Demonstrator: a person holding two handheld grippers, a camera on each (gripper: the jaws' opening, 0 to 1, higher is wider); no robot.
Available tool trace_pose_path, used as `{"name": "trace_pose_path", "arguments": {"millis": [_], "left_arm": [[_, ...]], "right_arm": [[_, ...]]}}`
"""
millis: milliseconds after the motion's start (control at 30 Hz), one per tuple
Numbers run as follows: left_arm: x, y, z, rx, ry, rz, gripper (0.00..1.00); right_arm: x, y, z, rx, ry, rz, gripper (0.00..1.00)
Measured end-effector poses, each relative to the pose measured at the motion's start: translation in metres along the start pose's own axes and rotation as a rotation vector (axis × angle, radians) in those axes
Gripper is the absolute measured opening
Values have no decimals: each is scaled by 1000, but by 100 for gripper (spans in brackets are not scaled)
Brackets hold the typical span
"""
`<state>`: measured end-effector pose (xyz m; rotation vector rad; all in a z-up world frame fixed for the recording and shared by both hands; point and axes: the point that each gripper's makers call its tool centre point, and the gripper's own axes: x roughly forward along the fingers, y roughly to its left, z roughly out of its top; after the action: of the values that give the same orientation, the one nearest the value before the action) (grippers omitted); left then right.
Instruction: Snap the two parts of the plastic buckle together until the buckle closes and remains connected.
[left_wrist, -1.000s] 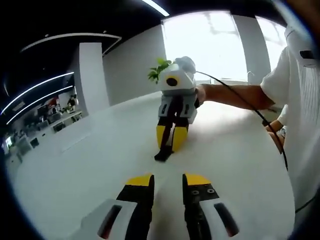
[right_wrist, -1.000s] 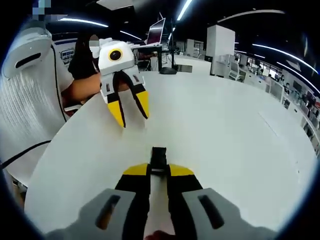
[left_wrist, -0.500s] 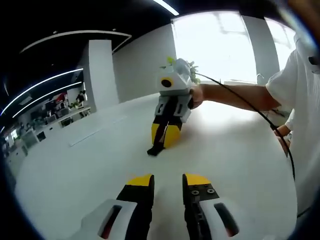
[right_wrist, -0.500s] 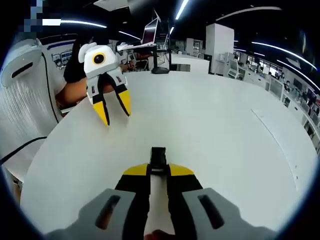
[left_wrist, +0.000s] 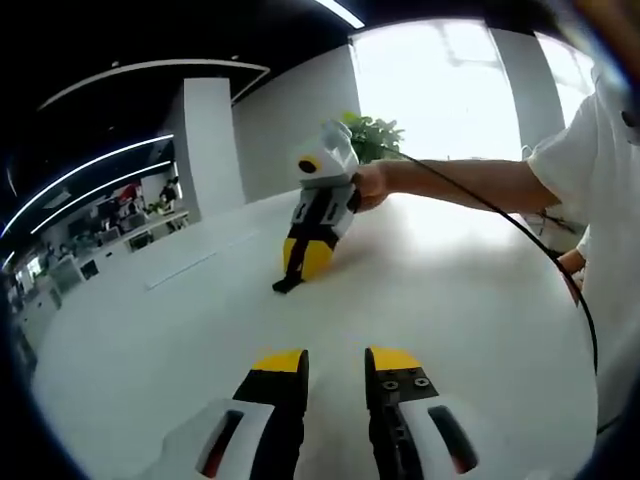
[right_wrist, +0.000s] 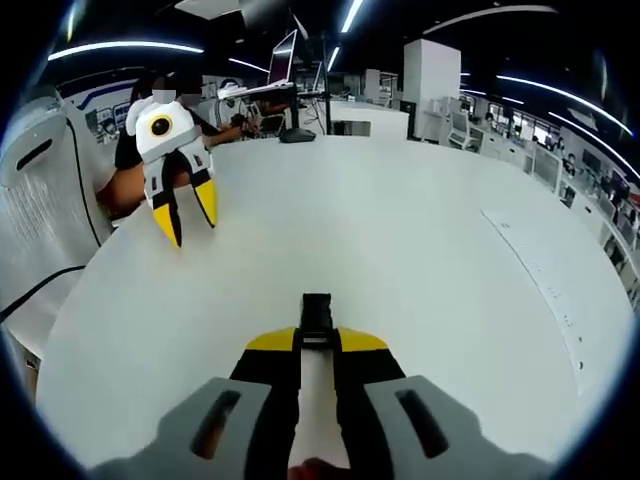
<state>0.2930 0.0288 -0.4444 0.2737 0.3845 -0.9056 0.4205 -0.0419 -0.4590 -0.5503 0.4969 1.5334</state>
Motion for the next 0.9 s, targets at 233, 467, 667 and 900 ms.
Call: {"name": "trace_pose_path", "arguments": {"millis": [233, 467, 667, 900], "left_arm": [[-1, 0, 0, -13, -2, 10, 22], [-1, 2, -3, -24, 4, 20, 22], [-8, 9, -6, -9, 4, 37, 22], [-8, 7, -9, -5, 16, 39, 22]], "right_arm": [[0, -15, 0, 10, -1, -5, 11], [2, -23, 1, 5, 1, -5, 12], [3, -23, 1, -2, 9, -4, 12], [3, -22, 1, -8, 8, 1, 12]]}}
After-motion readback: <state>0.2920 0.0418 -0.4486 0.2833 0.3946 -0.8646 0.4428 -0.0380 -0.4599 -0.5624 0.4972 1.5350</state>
